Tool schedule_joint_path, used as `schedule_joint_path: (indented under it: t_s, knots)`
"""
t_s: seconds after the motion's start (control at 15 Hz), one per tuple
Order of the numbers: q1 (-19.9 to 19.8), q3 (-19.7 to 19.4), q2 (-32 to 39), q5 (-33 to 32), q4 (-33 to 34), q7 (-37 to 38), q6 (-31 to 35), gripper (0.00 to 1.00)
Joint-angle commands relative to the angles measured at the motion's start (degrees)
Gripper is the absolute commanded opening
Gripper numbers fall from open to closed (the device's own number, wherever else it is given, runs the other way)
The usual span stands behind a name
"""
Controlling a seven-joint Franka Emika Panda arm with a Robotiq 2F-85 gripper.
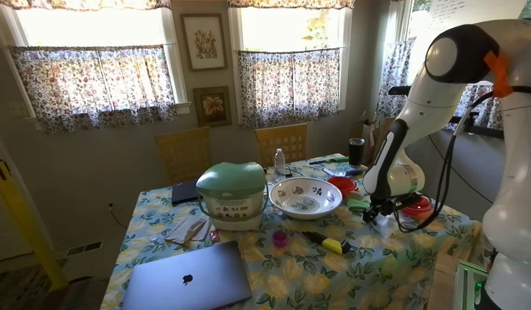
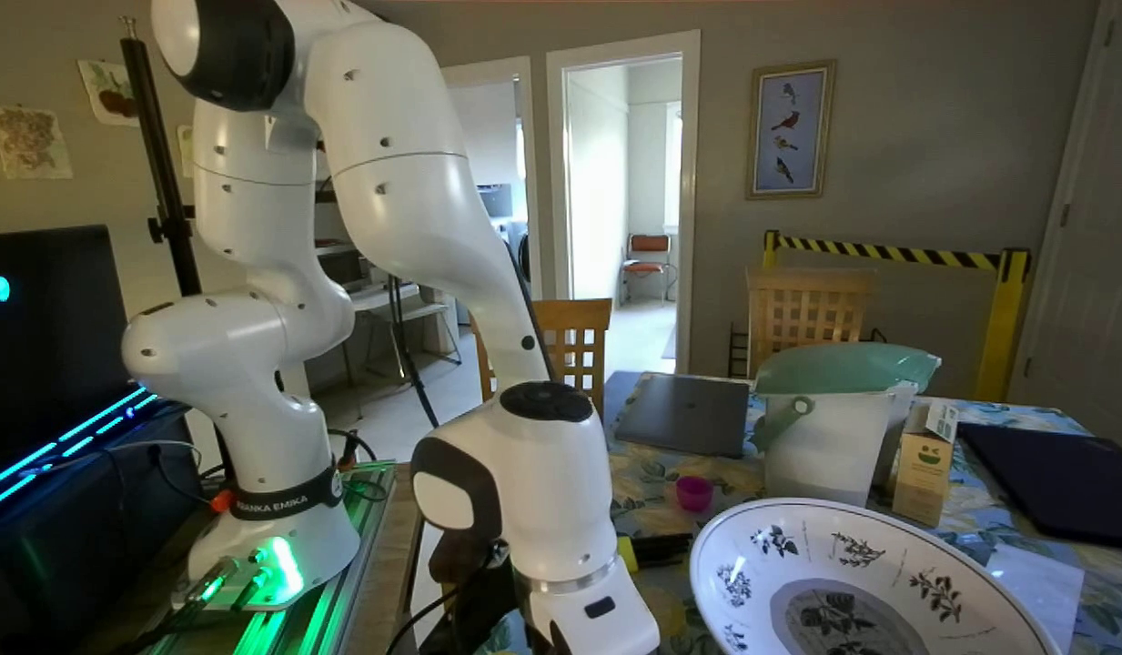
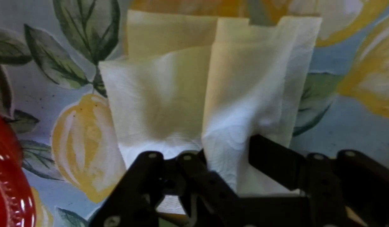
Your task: Wipe the inside of the bowl with the paper towel
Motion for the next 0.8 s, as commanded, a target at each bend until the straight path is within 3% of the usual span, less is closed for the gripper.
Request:
schedule_joint_path:
  t_s: [0.0, 0.27, 0.73]
  knots:
    - [10.78, -11.67, -0.84, -4.03, -0.75, 3.97, -0.22, 0.01]
    - [25.19, -27.56, -2.88, -9.68, -1.98, 10.47, -0.39, 0.03]
    - [42.27, -45.84, -9.16, -13.05, 0.54, 15.31, -1.74, 0.03]
